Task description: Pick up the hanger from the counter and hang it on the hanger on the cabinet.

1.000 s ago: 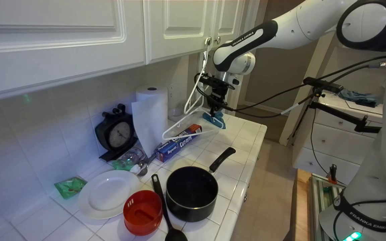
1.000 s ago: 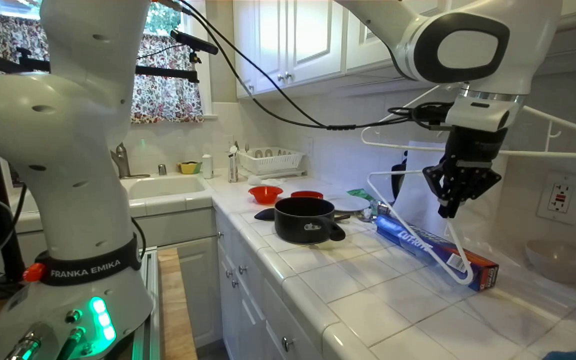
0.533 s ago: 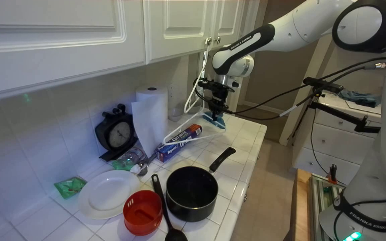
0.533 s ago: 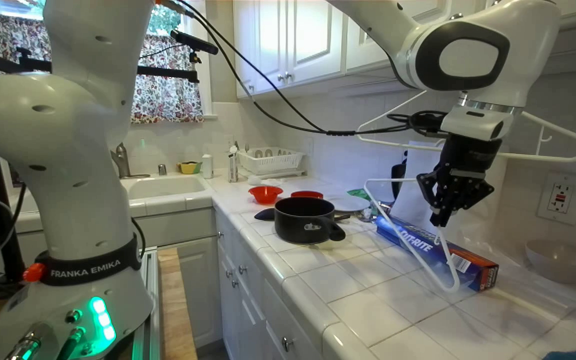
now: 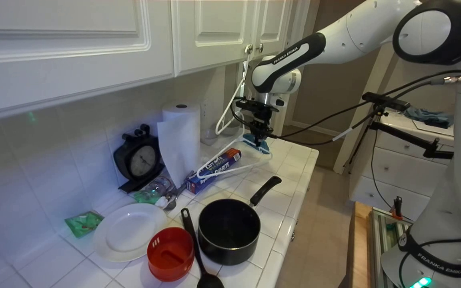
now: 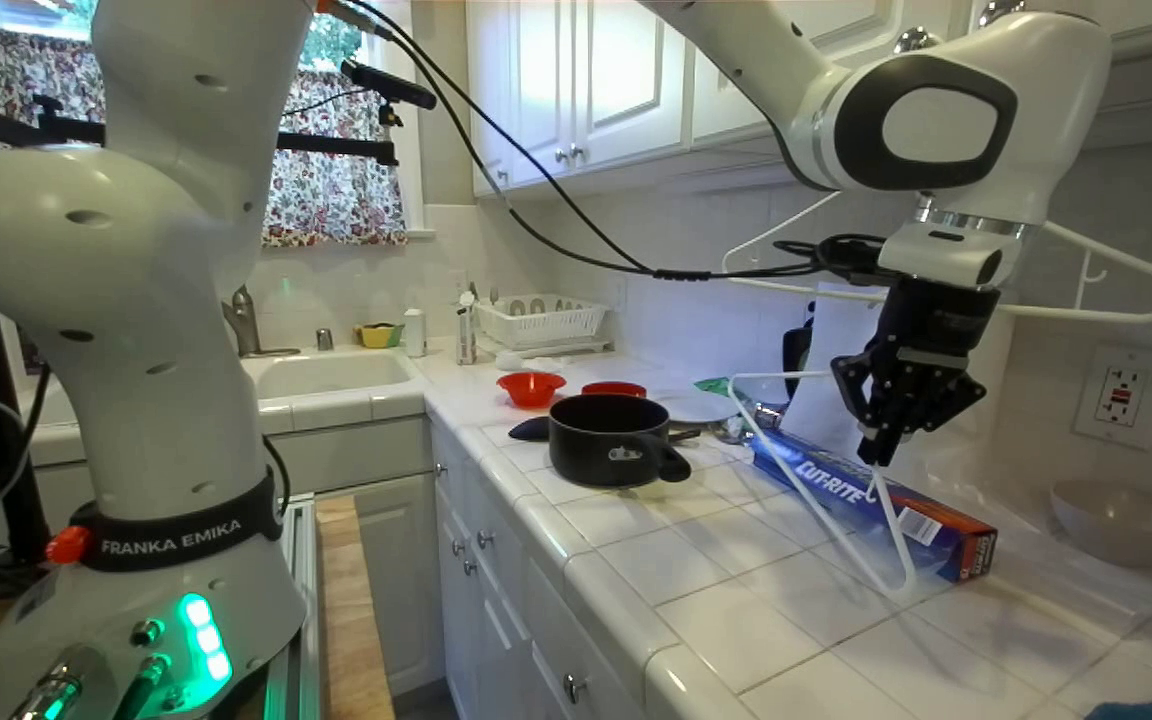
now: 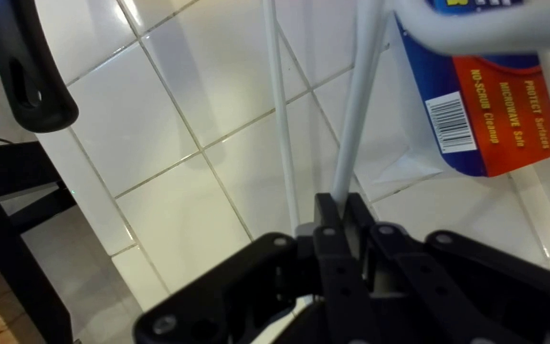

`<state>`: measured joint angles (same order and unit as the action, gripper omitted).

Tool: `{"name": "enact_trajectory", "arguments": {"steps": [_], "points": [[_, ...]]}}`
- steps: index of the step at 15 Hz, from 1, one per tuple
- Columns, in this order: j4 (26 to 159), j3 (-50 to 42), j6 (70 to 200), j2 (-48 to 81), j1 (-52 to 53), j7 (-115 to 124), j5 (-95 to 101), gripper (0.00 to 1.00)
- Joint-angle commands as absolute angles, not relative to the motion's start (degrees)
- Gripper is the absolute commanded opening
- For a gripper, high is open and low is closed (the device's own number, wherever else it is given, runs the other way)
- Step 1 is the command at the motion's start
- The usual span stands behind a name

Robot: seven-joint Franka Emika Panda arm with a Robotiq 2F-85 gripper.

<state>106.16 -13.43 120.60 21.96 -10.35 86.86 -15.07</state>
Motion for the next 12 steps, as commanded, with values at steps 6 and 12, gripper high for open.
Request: {"name": "enact_trajectory", "arguments": {"steps": [6, 12], "points": [[107.03, -14.09, 121.13, 19.61, -8.89, 90.09, -11.02, 0.68], [109.56, -13.94, 122.07, 15.69, -8.36, 89.97, -9.78, 1.0]]}}
